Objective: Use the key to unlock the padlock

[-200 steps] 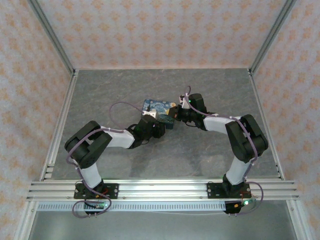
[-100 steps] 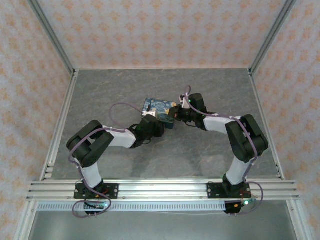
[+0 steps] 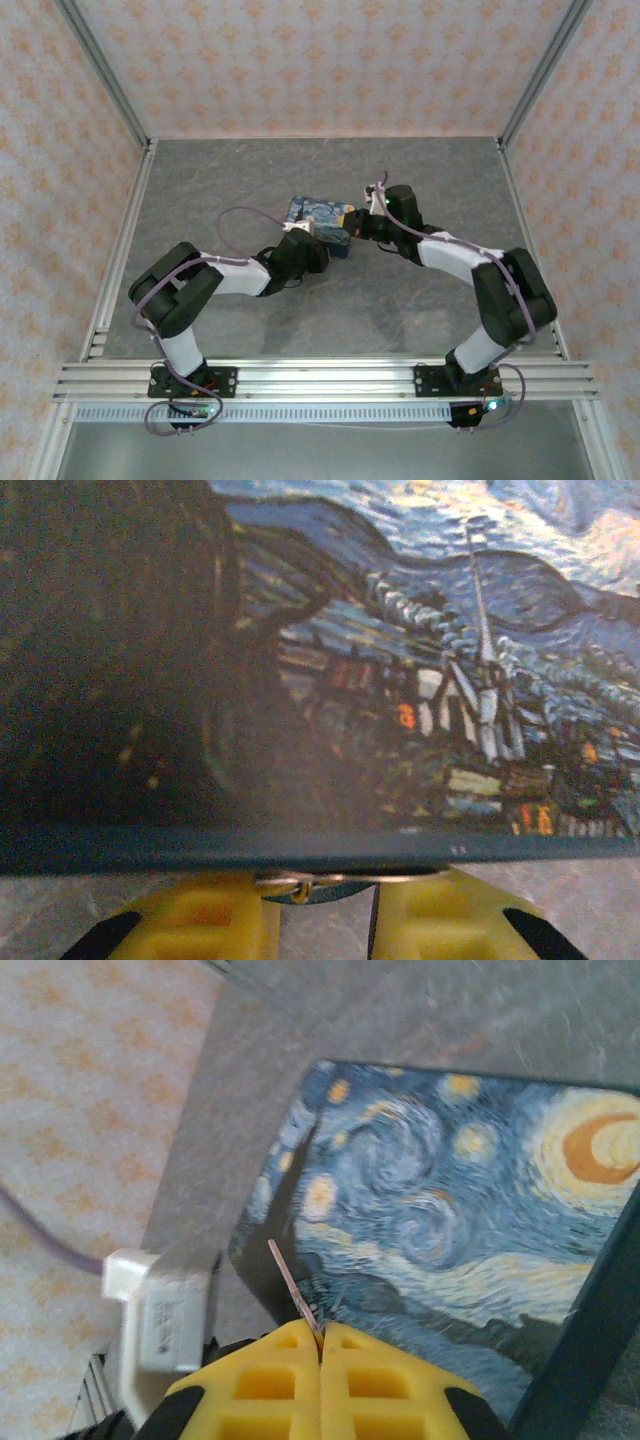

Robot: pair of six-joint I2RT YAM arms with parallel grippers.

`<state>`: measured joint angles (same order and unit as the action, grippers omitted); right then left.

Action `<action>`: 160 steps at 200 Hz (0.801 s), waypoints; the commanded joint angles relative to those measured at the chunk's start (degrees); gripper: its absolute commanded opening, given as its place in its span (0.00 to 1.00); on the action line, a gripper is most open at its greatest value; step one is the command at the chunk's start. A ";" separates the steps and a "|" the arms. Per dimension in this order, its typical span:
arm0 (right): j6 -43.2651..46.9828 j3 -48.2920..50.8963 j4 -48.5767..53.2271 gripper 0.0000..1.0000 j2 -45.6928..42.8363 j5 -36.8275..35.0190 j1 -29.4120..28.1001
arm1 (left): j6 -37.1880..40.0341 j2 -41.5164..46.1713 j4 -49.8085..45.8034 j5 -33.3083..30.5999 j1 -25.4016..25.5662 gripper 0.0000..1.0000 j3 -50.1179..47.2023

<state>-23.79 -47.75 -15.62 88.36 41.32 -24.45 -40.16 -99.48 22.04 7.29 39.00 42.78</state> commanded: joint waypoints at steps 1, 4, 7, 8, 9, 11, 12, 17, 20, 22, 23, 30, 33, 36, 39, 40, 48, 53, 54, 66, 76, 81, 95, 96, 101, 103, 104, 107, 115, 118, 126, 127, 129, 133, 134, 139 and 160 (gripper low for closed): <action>6.71 3.74 0.68 0.00 -5.91 -3.53 -0.38 | -3.26 4.15 -2.62 2.67 0.02 0.25 2.33; 7.15 4.38 0.68 0.00 -6.68 -3.67 -0.42 | -3.50 4.38 -3.05 2.92 -0.05 0.25 2.33; 7.55 4.99 0.60 0.00 -7.31 -3.82 -0.37 | -3.79 4.64 -3.54 3.19 -0.01 0.25 2.50; 7.63 5.23 0.64 0.00 -7.58 -3.89 -0.40 | -3.88 4.73 -3.69 3.31 -0.04 0.25 2.54; 7.80 5.48 0.61 0.00 -7.80 -3.93 -0.41 | -4.00 4.78 -3.82 3.37 -0.05 0.25 2.59; 7.97 5.94 0.59 0.00 -8.23 -4.00 -0.40 | -4.21 4.99 -4.17 3.53 -0.06 0.26 2.71; 8.10 6.19 0.59 0.00 -8.52 -4.07 -0.37 | -4.31 4.99 -4.32 3.61 -0.07 0.25 2.72; 8.66 7.53 0.46 0.00 -9.79 -4.36 -0.34 | -4.79 5.37 -5.00 3.99 -0.07 0.25 2.89; 8.81 8.37 0.30 0.00 -10.38 -4.52 -0.34 | -5.10 5.62 -5.29 4.23 -0.07 0.25 2.96; 9.02 8.90 0.19 0.00 -10.94 -4.63 -0.43 | -5.28 5.75 -5.40 4.45 -0.11 0.25 2.99; 9.11 9.16 0.08 0.00 -11.20 -4.70 -0.47 | -5.36 5.77 -5.46 4.55 -0.13 0.25 3.00; 9.52 11.10 -0.30 0.00 -13.14 -5.14 -0.50 | -6.13 6.25 -5.92 5.29 -0.23 0.26 2.99; 9.67 11.96 -0.49 0.00 -13.87 -5.32 -0.63 | -6.46 6.35 -6.29 5.58 -0.24 0.25 3.07; 10.07 12.63 -0.73 0.00 -14.36 -5.51 -0.79 | -6.77 6.56 -6.65 5.83 -0.30 0.25 3.16; 10.25 13.58 -0.95 0.00 -15.31 -5.72 -0.97 | -7.06 6.67 -7.01 6.07 -0.33 0.25 3.26; 10.34 13.88 -1.02 0.00 -15.53 -5.81 -0.96 | -7.18 6.71 -7.14 6.20 -0.33 0.26 3.26; 11.12 15.94 -1.40 0.00 -17.40 -6.89 -1.79 | -7.88 6.99 -8.13 7.13 -0.50 0.26 3.67; 11.59 17.38 -1.87 0.00 -18.61 -7.73 -2.43 | -8.20 7.04 -8.47 7.72 -0.59 0.25 3.87; 11.59 17.38 -1.87 0.00 -18.61 -7.73 -2.43 | -8.28 7.12 -8.49 7.86 -0.59 0.25 3.92; 11.90 20.93 -3.63 0.00 -20.24 -9.48 -3.98 | -9.05 7.33 -9.12 8.95 -0.67 0.25 4.32; 11.69 23.53 -5.50 0.00 -22.76 -11.12 -5.06 | -9.76 7.58 -9.95 9.45 -0.68 0.25 4.66; 11.63 24.85 -6.52 0.00 -23.40 -11.88 -5.67 | -9.98 7.71 -10.31 9.58 -0.68 0.25 4.80; 11.52 27.82 -9.56 0.00 -24.37 -14.04 -7.61 | -11.02 8.19 -10.44 9.85 -0.68 0.26 4.79; 11.50 27.98 -9.76 0.00 -24.41 -14.14 -7.75 | -11.09 8.18 -10.44 9.85 -0.68 0.25 4.78; 11.48 28.73 -10.82 0.00 -24.39 -14.74 -8.46 | -11.39 8.34 -10.60 9.85 -0.68 0.25 4.82; 11.49 29.00 -11.14 0.00 -24.36 -14.92 -8.74 | -11.51 8.43 -10.68 9.87 -0.68 0.26 4.80; 11.49 29.14 -11.30 0.00 -24.32 -15.03 -8.89 | -11.60 8.47 -10.74 9.86 -0.68 0.25 4.78; 11.61 29.40 -11.72 0.00 -24.18 -15.40 -9.27 | -11.82 8.48 -10.77 9.92 -0.68 0.25 4.79; 11.76 30.03 -12.68 0.00 -23.58 -16.09 -10.25 | -12.13 8.64 -10.98 10.02 -0.72 0.25 4.85; 11.78 30.19 -13.07 0.00 -23.32 -16.28 -10.54 | -12.30 8.62 -11.07 10.11 -0.70 0.25 4.95; 11.81 30.62 -14.23 0.00 -22.35 -16.38 -11.02 | -12.59 8.74 -11.21 10.33 -0.69 0.25 4.98; 11.83 30.61 -14.38 0.00 -22.31 -16.37 -11.09 | -12.58 8.76 -11.18 10.35 -0.69 0.25 5.00; 11.79 30.74 -14.67 0.00 -21.92 -16.41 -11.18 | -12.68 8.84 -11.22 10.41 -0.73 0.25 5.02; 11.74 30.81 -15.32 0.00 -21.29 -16.28 -11.38 | -12.85 8.89 -11.30 10.59 -0.72 0.25 5.01; 11.66 30.84 -15.45 0.00 -21.16 -16.23 -11.39 | -12.89 8.88 -11.31 10.57 -0.70 0.25 5.02; 11.55 30.93 -16.29 0.00 -20.86 -16.04 -11.48 | -13.11 8.97 -11.44 10.56 -0.71 0.25 5.09; 10.79 30.79 -19.55 0.00 -16.36 -15.19 -11.59 | -13.93 9.35 -11.29 10.82 -0.68 0.25 4.80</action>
<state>-13.21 -17.45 -27.59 68.42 27.22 -35.68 -52.27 -92.86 10.81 17.23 38.85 46.00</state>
